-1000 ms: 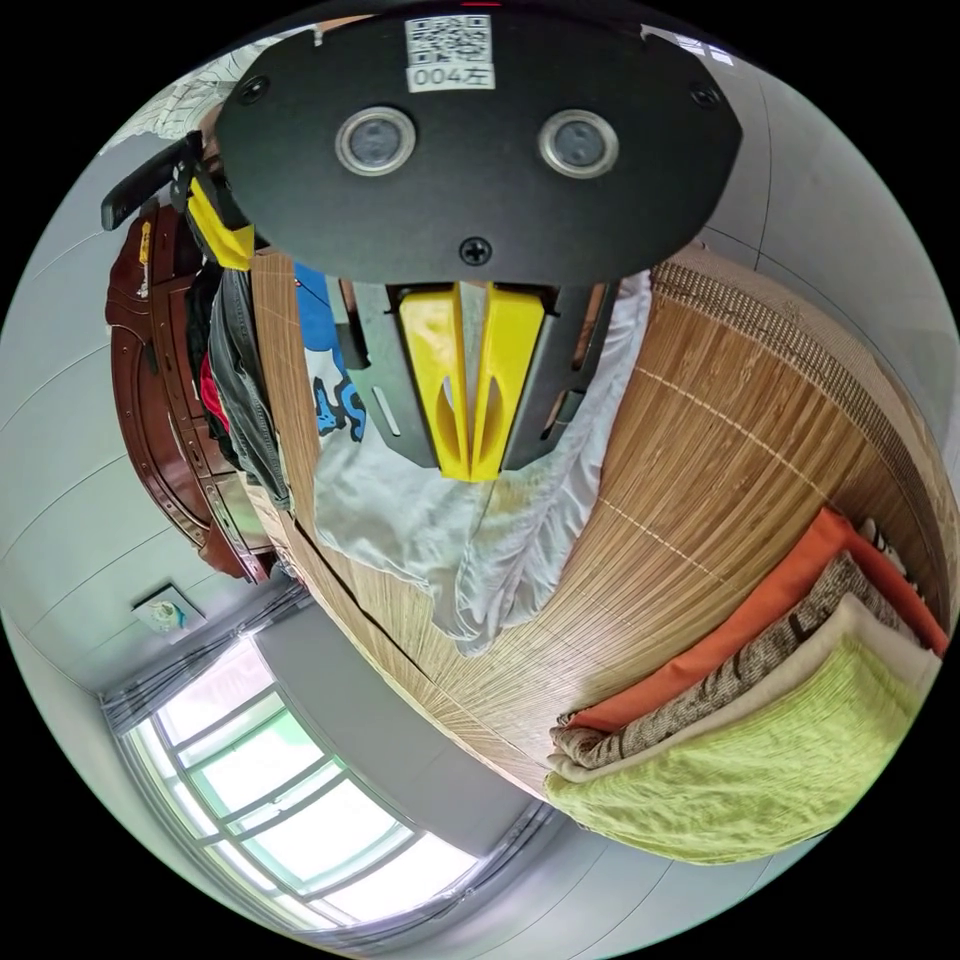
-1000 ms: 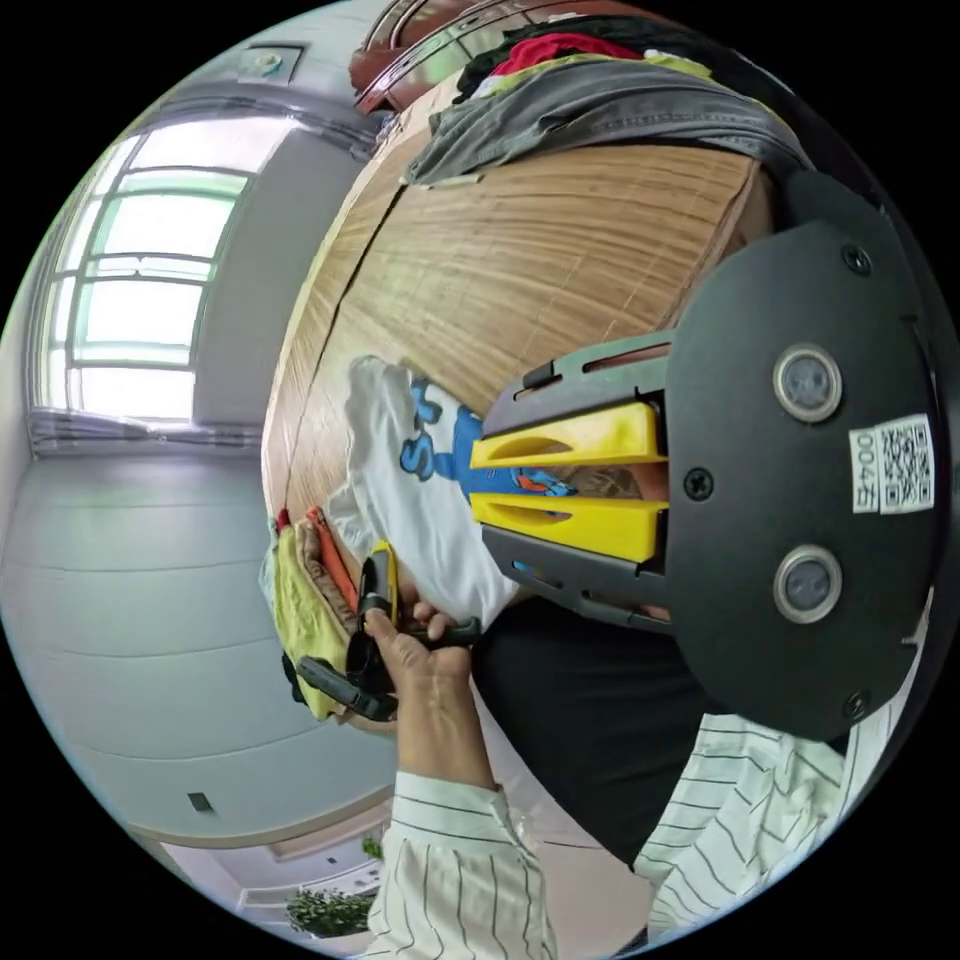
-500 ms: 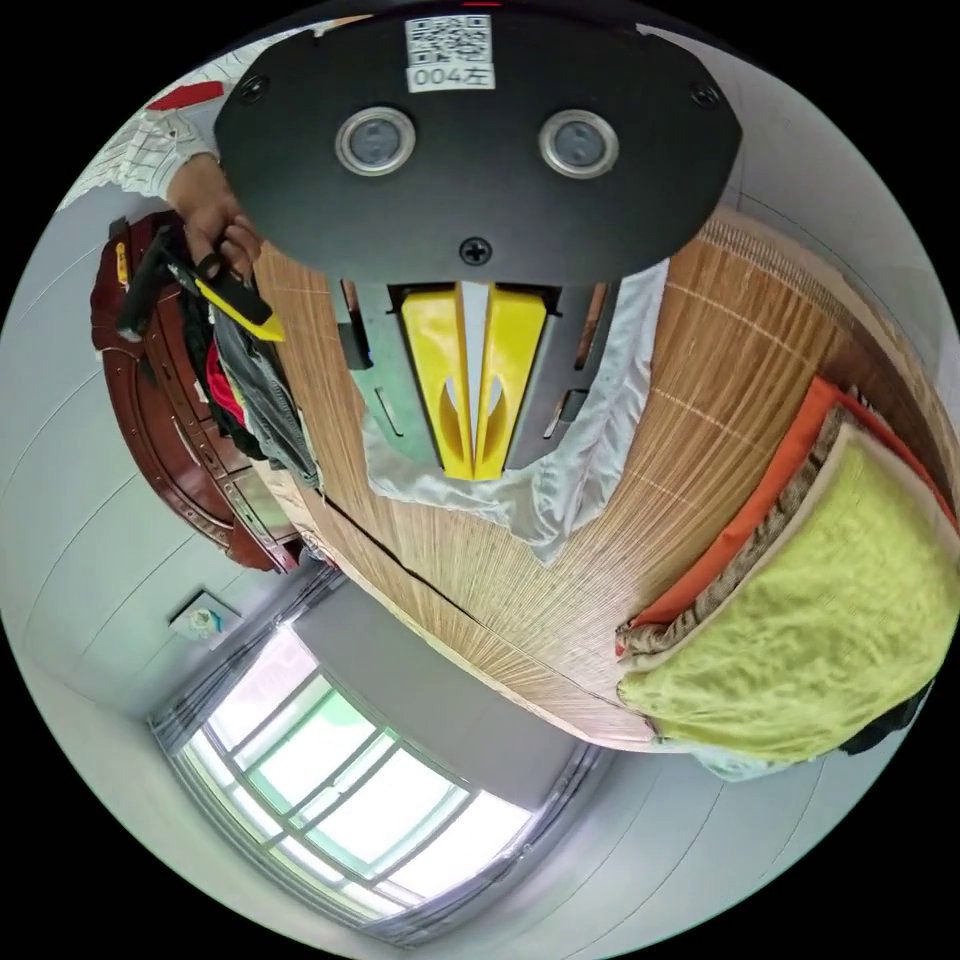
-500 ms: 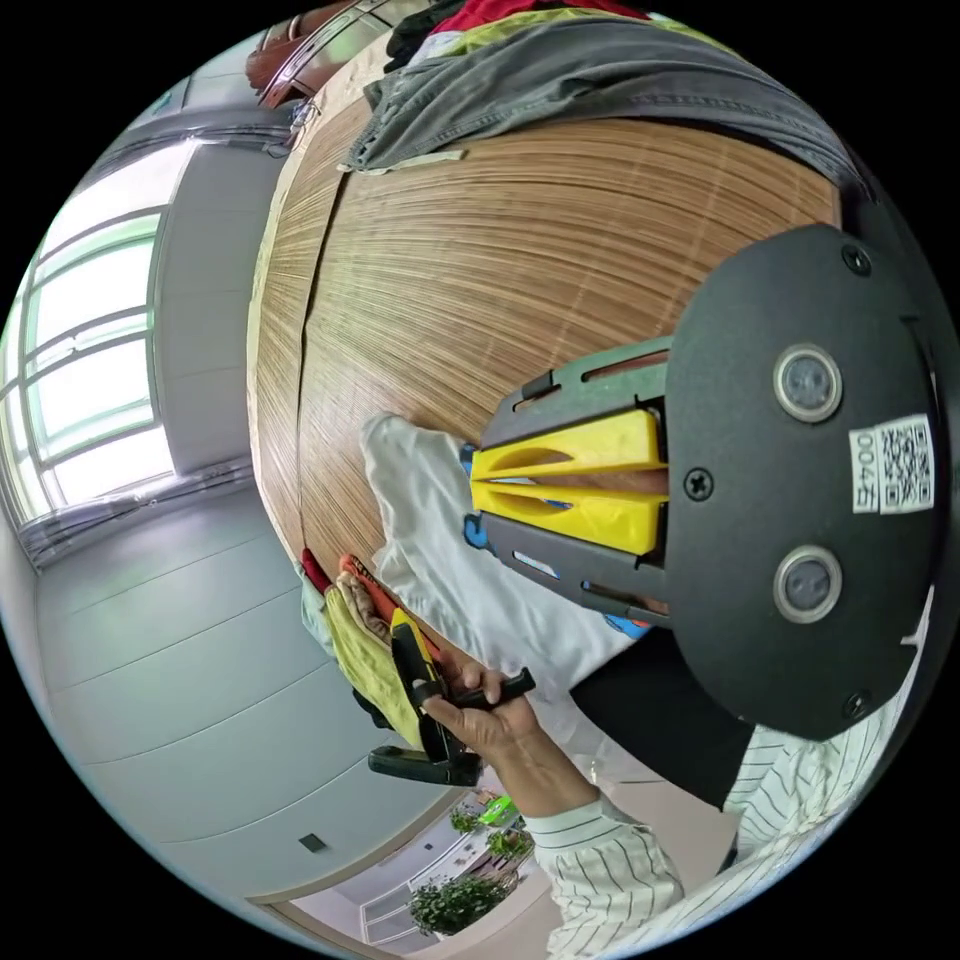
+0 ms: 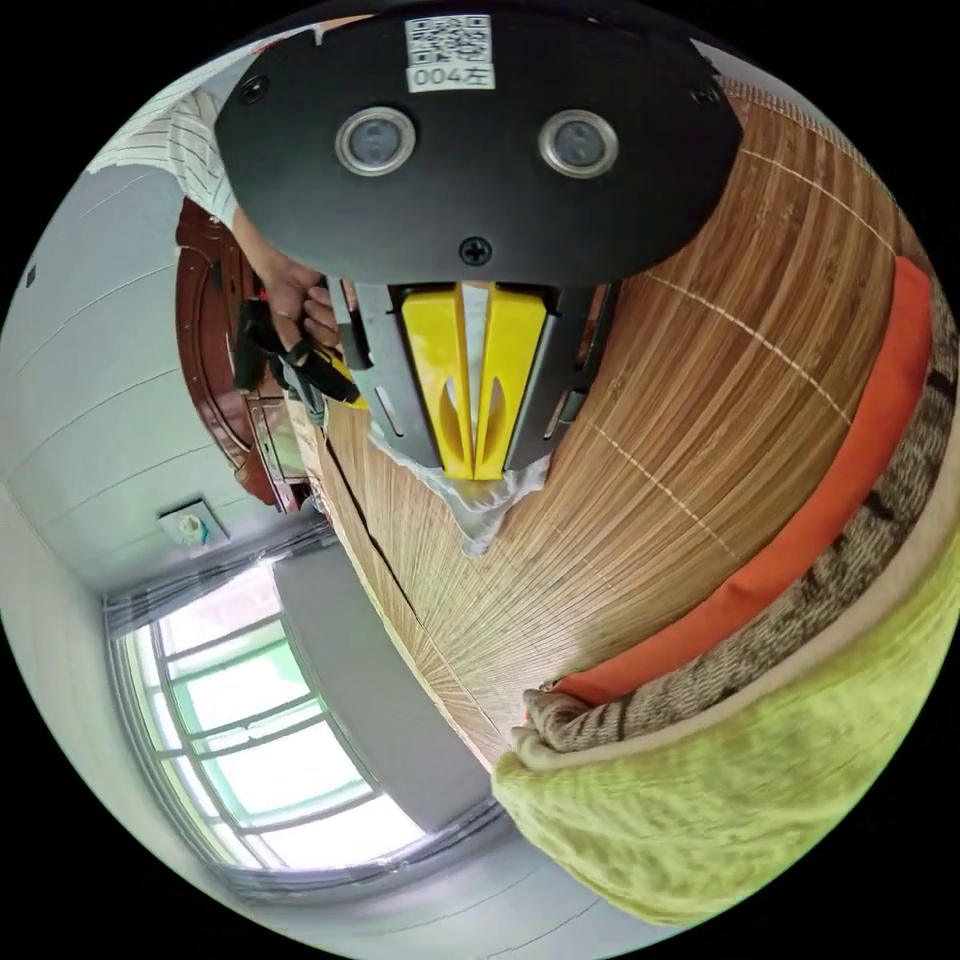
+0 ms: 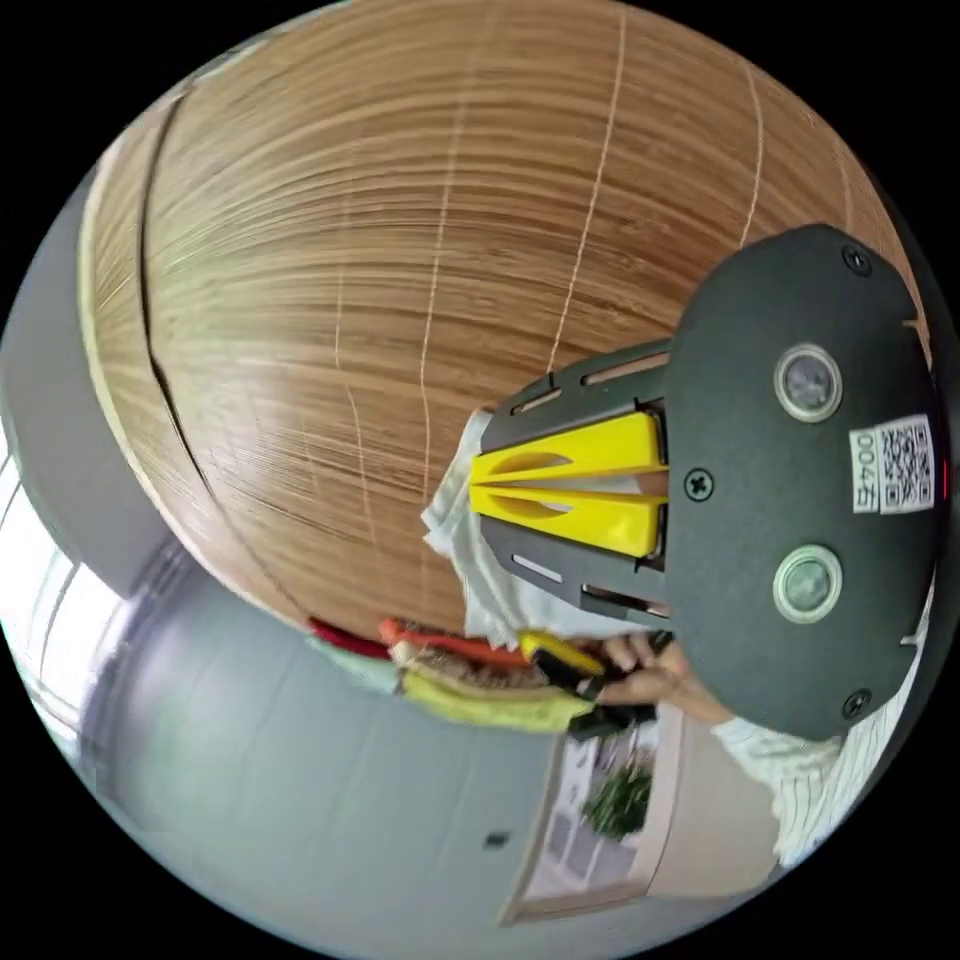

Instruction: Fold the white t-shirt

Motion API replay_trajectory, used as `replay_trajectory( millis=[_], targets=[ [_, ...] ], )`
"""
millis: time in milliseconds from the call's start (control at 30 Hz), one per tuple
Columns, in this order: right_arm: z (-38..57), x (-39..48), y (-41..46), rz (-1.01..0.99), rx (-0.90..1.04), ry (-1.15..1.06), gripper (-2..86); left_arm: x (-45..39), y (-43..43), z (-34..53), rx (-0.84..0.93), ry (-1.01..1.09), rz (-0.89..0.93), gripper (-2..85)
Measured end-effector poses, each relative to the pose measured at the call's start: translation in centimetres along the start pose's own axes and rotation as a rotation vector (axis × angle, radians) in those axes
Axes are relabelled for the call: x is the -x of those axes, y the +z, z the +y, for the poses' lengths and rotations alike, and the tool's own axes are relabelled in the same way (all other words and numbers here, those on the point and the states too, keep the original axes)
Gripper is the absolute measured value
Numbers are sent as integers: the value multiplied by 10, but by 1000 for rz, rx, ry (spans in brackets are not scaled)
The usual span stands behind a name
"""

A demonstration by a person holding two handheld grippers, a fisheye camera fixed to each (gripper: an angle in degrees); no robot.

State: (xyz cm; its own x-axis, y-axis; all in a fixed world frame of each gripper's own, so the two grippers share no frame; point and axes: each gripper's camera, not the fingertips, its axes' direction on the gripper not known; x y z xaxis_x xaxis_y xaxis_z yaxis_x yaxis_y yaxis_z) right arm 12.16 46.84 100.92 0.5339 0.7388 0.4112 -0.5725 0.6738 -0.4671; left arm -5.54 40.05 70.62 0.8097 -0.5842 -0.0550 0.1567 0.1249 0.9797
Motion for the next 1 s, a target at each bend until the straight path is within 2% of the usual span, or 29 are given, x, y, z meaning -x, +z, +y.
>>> replay_trajectory(
  millis=[67,133,233,267,367,467,533,667,733,833,1000],
  targets=[
    [-7,-44,-6,-297,-26,211,-7,7,0,-3,11,-15,13,3],
    [-9,-59,-14,-430,-65,302,-7,16,-2,-5,15,-30,51,3],
    [-5,-63,-39,-685,-186,317,-5,19,-13,-8,-12,-17,140,3],
    [-6,-50,-47,-698,-193,273,-4,17,-20,-8,-39,-4,173,3],
    [-19,12,-56,-519,-99,45,7,3,-56,-3,-123,67,308,3],
    [-29,96,-42,-265,-33,-235,58,-7,-71,25,-36,93,116,3],
    [-32,145,-20,-164,20,-404,71,-11,-72,57,-23,173,-22,3],
    [-45,231,45,57,199,-672,75,-4,-67,68,-16,197,-50,2],
    [-52,257,71,133,290,-769,76,15,-56,59,54,121,-14,2],
    [-59,283,110,219,461,-893,76,25,-54,56,60,99,22,2],
    [-70,304,147,213,636,-972,71,21,-50,56,66,125,-14,2]
  ],
)
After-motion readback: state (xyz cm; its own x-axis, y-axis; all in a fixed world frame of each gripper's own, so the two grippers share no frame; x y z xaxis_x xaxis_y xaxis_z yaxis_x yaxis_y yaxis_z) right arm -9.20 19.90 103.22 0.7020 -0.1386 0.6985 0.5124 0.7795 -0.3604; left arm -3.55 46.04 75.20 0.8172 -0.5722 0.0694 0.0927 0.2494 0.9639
